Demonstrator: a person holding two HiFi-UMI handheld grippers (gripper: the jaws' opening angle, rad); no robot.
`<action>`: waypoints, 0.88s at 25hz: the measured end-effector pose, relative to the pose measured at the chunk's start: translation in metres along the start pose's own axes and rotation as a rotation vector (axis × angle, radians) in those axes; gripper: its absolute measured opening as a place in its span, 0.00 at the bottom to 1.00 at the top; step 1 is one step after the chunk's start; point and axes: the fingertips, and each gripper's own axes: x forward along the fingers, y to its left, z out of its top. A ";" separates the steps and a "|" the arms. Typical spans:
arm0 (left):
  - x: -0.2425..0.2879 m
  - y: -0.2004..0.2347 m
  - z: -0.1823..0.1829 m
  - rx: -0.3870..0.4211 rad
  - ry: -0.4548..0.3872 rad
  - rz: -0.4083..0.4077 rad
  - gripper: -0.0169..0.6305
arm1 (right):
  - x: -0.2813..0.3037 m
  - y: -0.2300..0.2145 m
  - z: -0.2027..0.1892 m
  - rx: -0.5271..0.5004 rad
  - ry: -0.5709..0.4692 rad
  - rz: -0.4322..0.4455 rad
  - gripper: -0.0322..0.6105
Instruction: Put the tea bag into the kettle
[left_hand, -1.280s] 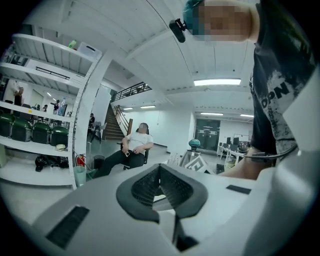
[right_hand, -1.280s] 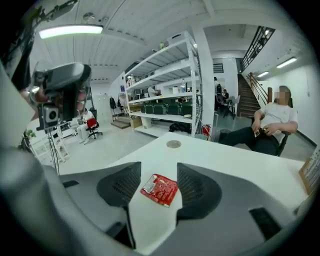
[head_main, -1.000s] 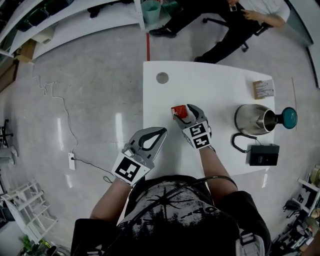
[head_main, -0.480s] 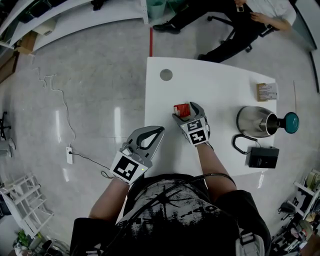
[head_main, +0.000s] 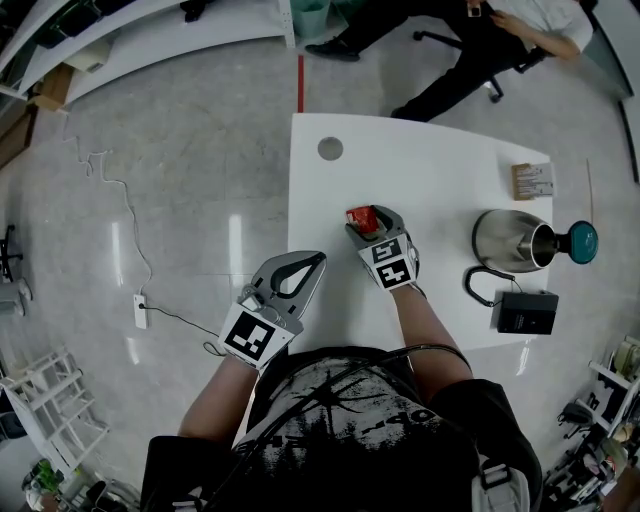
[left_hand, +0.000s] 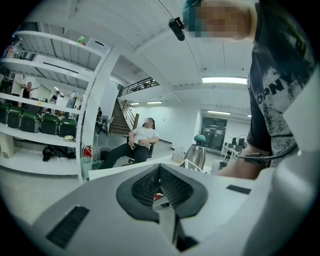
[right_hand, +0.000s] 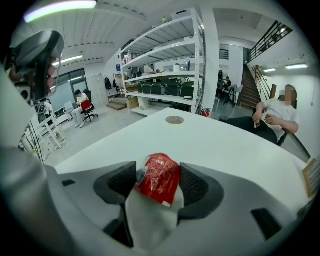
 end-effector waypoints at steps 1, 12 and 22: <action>0.000 -0.001 0.000 0.001 0.000 0.000 0.04 | 0.000 0.002 0.000 -0.008 0.003 0.005 0.46; -0.006 -0.002 0.000 0.002 0.003 0.019 0.04 | 0.000 0.011 -0.002 -0.067 0.032 0.033 0.09; -0.009 -0.009 0.007 0.009 -0.016 0.004 0.04 | -0.011 0.011 0.008 -0.068 -0.040 0.045 0.09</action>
